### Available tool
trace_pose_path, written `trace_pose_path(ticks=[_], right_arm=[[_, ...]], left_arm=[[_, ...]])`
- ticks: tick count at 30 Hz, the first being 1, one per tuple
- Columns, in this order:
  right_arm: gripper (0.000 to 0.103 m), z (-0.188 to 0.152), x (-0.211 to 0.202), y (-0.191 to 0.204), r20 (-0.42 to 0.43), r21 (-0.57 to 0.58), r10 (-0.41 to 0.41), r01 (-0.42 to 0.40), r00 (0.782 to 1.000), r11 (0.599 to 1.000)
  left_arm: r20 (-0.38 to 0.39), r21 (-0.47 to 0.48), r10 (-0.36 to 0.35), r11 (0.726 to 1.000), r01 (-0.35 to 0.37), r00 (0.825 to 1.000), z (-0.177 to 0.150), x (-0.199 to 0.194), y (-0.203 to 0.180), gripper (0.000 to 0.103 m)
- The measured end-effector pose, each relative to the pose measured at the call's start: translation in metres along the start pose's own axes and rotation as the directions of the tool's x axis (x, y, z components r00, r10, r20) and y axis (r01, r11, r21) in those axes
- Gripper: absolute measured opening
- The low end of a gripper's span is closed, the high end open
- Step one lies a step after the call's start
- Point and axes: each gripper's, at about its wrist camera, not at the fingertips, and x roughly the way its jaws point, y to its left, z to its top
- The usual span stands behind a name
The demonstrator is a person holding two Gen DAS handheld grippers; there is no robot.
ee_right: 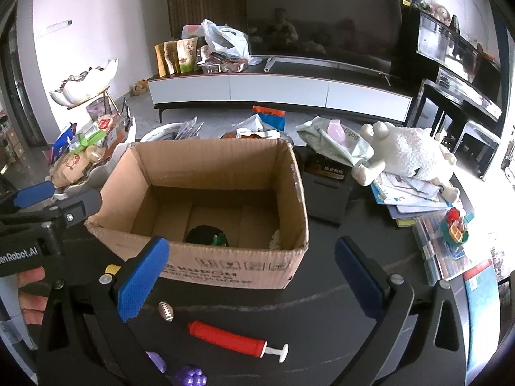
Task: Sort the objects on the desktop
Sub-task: 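Withdraw both open tools from the box back toward the table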
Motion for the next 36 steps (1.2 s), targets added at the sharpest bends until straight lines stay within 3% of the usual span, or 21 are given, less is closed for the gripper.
trace_pose_path(ticks=[10, 16, 19, 24, 36], right_arm=[[0.102, -0.018, -0.023, 0.002, 0.042, 0.001, 0.007, -0.007, 0.999, 1.0], [0.102, -0.028, -0.038, 0.0, 0.071, 0.013, 0.024, -0.025, 0.997, 1.0], [0.102, -0.032, -0.042, 0.0, 0.073, 0.019, 0.032, -0.034, 0.997, 0.999], [0.102, -0.039, -0.045, 0.003, 0.061, 0.003, 0.025, -0.025, 0.998, 1.0], [0.102, -0.05, -0.061, 0.01, 0.044, -0.017, -0.004, 0.005, 0.999, 1.0]], left_arm=[[0.091, -0.002, 0.003, 1.0, -0.002, 0.996, -0.015, -0.03, 0.004, 0.102], [0.2, -0.054, 0.009, 0.999, 0.002, 0.98, -0.028, -0.051, 0.011, 0.102], [0.17, -0.021, -0.008, 1.0, 0.012, 0.985, -0.032, -0.053, 0.009, 0.102], [0.116, 0.073, 0.027, 0.997, -0.036, 0.993, -0.039, -0.051, -0.001, 0.102], [0.071, 0.083, -0.024, 0.996, 0.018, 0.997, -0.051, -0.059, -0.004, 0.102]])
